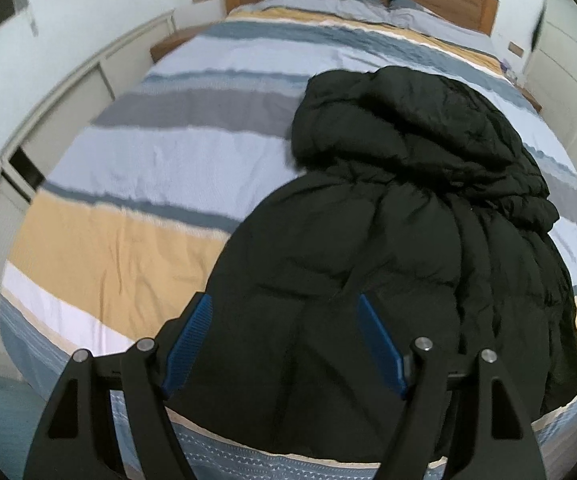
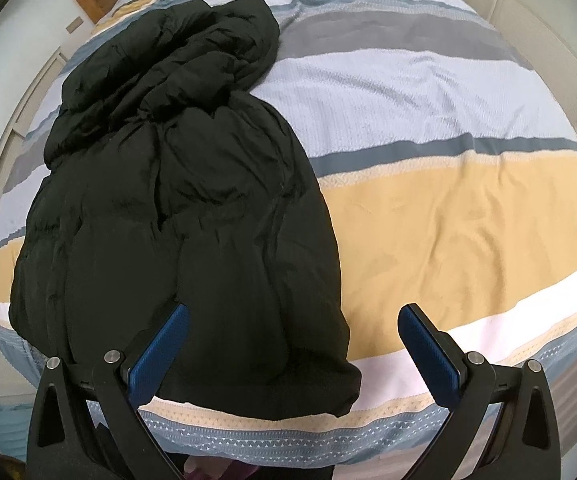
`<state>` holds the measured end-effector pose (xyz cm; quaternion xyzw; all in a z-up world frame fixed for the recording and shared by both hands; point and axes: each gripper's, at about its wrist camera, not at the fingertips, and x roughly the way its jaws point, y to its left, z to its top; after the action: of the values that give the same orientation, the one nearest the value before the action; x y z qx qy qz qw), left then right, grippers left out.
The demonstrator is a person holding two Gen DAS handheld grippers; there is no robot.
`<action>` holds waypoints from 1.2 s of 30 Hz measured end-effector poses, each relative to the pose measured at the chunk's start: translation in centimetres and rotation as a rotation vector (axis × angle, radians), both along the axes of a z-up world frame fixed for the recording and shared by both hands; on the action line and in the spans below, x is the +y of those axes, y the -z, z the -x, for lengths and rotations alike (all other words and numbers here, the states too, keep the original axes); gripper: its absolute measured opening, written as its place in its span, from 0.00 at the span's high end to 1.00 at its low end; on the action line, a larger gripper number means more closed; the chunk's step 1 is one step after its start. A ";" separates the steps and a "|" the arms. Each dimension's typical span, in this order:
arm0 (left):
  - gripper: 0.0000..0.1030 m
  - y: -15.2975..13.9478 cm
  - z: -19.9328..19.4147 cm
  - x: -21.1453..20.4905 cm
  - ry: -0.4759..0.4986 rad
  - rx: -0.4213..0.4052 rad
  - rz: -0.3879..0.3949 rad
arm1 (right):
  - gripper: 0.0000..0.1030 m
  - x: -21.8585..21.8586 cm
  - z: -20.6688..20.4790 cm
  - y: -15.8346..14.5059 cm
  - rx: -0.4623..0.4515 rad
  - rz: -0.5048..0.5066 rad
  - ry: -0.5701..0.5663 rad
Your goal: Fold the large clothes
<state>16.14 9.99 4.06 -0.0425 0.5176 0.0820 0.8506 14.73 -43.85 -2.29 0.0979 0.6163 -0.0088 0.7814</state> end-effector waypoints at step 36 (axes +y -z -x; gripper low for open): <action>0.28 16.1 3.0 11.3 -0.066 0.267 0.775 | 0.01 -0.8 1.5 11.8 0.185 -0.311 0.134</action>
<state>13.09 21.28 -12.00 -0.3654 0.6143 -0.0870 0.6939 13.27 -44.68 -14.07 0.2571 0.6716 0.0254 0.6945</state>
